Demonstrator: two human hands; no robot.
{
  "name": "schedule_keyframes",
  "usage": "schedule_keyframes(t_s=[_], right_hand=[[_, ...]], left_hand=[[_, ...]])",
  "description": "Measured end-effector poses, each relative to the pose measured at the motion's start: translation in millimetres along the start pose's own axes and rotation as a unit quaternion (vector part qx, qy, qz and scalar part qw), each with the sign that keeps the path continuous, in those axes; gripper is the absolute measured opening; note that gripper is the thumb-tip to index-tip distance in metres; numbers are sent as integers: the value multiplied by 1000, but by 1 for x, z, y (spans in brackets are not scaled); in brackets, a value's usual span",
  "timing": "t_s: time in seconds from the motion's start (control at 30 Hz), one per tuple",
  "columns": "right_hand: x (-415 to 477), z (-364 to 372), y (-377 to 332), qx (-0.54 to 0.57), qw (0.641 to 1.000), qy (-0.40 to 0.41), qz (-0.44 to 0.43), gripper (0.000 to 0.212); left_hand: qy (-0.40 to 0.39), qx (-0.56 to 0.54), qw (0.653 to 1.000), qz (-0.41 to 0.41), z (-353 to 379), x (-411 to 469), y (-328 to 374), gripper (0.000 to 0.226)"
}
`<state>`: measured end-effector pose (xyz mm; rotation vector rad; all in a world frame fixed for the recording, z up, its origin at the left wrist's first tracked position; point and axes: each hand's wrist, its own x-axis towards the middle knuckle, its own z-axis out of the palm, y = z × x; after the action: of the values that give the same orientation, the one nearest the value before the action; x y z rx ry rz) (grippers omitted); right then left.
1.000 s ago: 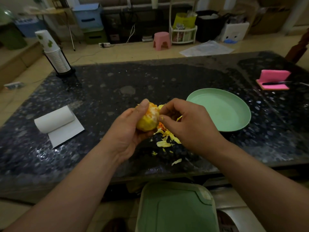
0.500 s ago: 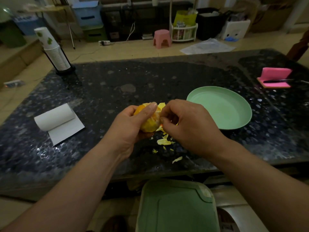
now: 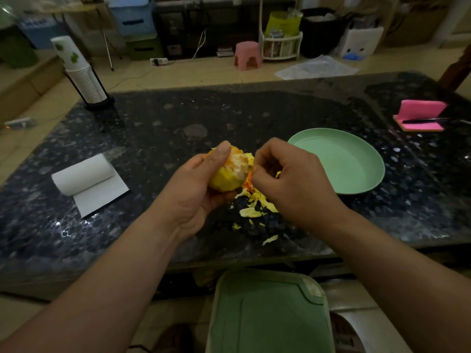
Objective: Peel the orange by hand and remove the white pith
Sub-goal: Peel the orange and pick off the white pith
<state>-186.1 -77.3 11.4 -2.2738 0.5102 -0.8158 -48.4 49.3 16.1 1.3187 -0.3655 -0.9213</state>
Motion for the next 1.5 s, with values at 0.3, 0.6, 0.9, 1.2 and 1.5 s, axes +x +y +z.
schedule_keyframes(t_s=[0.3, 0.6, 0.9, 1.2, 1.5], right_hand=[[3, 0, -4, 58, 994, -30, 92, 14], [2, 1, -4, 19, 994, -22, 110, 11], [2, -1, 0, 69, 991, -21, 115, 8], [2, -2, -1, 39, 993, -50, 96, 10], [-6, 7, -2, -53, 998, -11, 41, 10]], left_hand=[[8, 11, 999, 37, 0, 2, -1, 61], [24, 68, 995, 71, 2, 1, -5, 58], [17, 17, 999, 48, 1, 2, -5, 70], [18, 67, 995, 75, -5, 2, -5, 60], [27, 104, 990, 92, -1, -2, -9, 62]])
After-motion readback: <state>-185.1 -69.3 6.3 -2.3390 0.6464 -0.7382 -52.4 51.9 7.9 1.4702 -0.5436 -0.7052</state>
